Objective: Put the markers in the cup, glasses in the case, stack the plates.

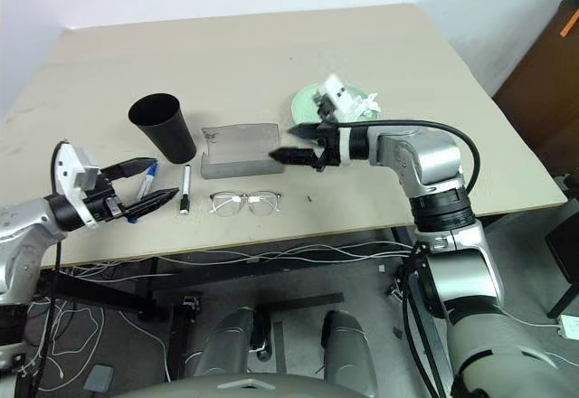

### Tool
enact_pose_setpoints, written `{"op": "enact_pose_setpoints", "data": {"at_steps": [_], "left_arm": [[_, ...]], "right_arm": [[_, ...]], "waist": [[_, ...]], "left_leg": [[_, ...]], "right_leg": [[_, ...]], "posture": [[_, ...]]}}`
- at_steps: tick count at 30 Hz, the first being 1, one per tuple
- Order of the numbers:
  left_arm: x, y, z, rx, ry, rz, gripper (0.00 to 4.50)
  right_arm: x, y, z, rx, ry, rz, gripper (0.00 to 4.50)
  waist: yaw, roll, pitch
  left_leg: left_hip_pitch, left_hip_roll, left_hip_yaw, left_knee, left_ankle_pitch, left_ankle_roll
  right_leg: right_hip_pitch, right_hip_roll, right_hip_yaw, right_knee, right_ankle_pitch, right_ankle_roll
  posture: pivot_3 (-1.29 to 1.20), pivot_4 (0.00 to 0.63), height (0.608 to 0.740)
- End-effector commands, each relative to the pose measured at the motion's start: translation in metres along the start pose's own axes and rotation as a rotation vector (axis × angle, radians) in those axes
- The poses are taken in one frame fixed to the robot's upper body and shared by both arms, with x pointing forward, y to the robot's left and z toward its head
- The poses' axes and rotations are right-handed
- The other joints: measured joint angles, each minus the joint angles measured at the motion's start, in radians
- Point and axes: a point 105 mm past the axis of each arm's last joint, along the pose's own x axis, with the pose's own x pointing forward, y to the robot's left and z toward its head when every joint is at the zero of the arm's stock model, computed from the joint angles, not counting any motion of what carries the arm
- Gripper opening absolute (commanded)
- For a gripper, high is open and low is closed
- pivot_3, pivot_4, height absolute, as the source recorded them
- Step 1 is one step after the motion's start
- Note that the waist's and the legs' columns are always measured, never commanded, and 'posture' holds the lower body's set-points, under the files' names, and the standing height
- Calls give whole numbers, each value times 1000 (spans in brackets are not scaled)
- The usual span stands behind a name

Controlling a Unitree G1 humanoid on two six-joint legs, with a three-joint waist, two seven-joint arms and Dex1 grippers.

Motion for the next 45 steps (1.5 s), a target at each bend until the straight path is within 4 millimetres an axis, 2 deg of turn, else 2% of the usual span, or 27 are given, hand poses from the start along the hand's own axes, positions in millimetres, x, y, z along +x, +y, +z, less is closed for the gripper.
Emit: {"op": "enact_pose_setpoints", "data": {"at_steps": [1, 13, 19, 24, 28, 31, 41, 43, 45], "left_arm": [[-4, 4, 15, 35, -27, 18, 4500], [-1, 6, 10, -5, -9, 12, 4500], [-2, -1, 11, -16, -36, -23, 4500], [-5, 0, 3, -10, 5, -17, 4500], [-4, -1, 5, -14, -10, -14, 4500], [-2, -2, 5, -14, -11, -14, 4500], [2, -5, 4, -25, -18, -20, 4500], [3, -6, 3, -25, -19, -20, 4500], [4, -6, 3, -26, -20, -21, 4500]], "right_arm": [[17, 18, 11, -48, 75, 132, 4460], [61, 11, 12, -120, 328, 272, 4460], [78, 12, 1, -117, 396, 307, 4460], [88, 11, -9, -132, 444, 315, 4460], [94, 9, -14, -142, 472, 305, 4460], [96, 9, -14, -150, 480, 306, 3940], [98, 8, -11, -158, 480, 300, 540], [97, 8, -10, -161, 482, 297, 10], [97, 7, -10, -161, 484, 292, 10]], "waist": [[0, 0, 0], [0, -2, -1], [-3, -2, -1], [-2, -3, -1], [-3, -3, -2], [-3, -3, -2], [-3, -3, -2], [-4, -3, -2], [-4, -4, -2]], "left_leg": [[0, 0, 0, -1, 0, 0], [-2, -1, 16, -3, 1, -1], [-1, 0, 16, -3, 2, -3], [-2, 0, 17, -3, 2, -3], [-2, 0, 17, -4, 2, -4], [-2, 0, 17, -4, 2, -4], [-2, 0, 17, -4, 4, -6], [-2, 0, 17, -4, 4, -6], [-2, 0, 17, -4, 4, -6]], "right_leg": [[0, 0, 0, -1, 0, 0], [-5, 1, 6, -1, 2, 2], [-6, 2, 6, 2, 2, 2], [-10, 2, 7, 3, 2, 2], [-11, 2, 7, 3, 2, 1], [-12, 2, 8, 4, 2, 1], [-14, 2, 8, 8, 2, 1], [-14, 2, 8, 8, 2, 1], [-14, 2, 8, 9, 2, 1]], "posture": [[0, 150, 739], [0, 150, 739], [0, 150, 739], [0, 150, 739], [0, 150, 739], [0, 150, 739], [0, 150, 739], [0, 150, 739], [0, 150, 739]]}}
